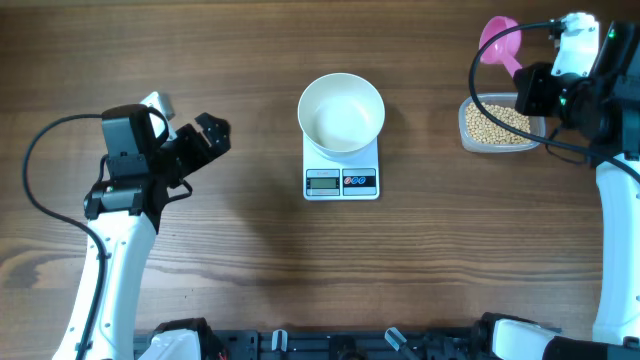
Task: Scoop item into bowl and weigh 150g on scale
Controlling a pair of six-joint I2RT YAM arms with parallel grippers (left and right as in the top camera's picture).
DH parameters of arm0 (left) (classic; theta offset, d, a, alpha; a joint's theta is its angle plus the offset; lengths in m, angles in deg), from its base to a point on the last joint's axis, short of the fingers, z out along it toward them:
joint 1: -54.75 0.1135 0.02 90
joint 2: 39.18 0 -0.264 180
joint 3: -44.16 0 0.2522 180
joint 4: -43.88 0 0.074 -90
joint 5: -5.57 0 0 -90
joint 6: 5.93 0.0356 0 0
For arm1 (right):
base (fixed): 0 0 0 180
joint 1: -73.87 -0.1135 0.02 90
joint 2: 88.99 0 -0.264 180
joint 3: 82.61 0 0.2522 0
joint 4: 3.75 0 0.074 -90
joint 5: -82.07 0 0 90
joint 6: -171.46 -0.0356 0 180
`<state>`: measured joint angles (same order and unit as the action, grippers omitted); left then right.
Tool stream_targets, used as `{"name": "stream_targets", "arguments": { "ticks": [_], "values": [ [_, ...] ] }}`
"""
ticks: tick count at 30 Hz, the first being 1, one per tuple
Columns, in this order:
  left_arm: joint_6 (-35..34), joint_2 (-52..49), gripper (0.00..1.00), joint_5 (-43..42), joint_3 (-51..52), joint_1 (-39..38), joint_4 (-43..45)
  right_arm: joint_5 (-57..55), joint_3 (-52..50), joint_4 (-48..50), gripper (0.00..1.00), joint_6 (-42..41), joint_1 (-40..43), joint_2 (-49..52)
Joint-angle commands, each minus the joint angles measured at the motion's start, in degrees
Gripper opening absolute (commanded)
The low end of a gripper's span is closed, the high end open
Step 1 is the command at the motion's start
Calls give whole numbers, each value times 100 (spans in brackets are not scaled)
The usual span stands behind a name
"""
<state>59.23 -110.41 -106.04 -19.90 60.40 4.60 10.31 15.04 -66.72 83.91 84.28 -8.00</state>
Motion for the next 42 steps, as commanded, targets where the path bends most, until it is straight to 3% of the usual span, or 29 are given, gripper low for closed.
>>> {"name": "stream_targets", "arguments": {
  "ticks": [1,4,8,15,17,21,22,29,42],
  "values": [
    [101,72,100,-1910,7,-170,17,140,-13,-155,4,-162,15,-70],
    [382,66,100,-1823,7,-643,-398,140,-13,-179,4,-160,15,-70],
    [531,24,100,-938,7,-1506,-817,140,-13,-173,4,-162,15,-70],
    [511,-212,100,9,7,-3077,-472,140,-13,-205,4,-162,15,-70],
    [511,-321,75,299,7,-3421,-275,140,-13,-216,4,-162,15,-70],
    [466,-540,8,881,7,-3915,48,140,-13,-234,4,-160,15,-70],
    [466,-595,4,1005,7,-4011,149,140,-13,-247,4,-162,15,-70],
    [466,-1027,4,1274,7,-4293,846,140,-13,-291,4,-160,15,-70],
    [466,-1860,4,1270,7,-4293,1010,133,-13,-315,4,-96,17,-70]
  ]
}}
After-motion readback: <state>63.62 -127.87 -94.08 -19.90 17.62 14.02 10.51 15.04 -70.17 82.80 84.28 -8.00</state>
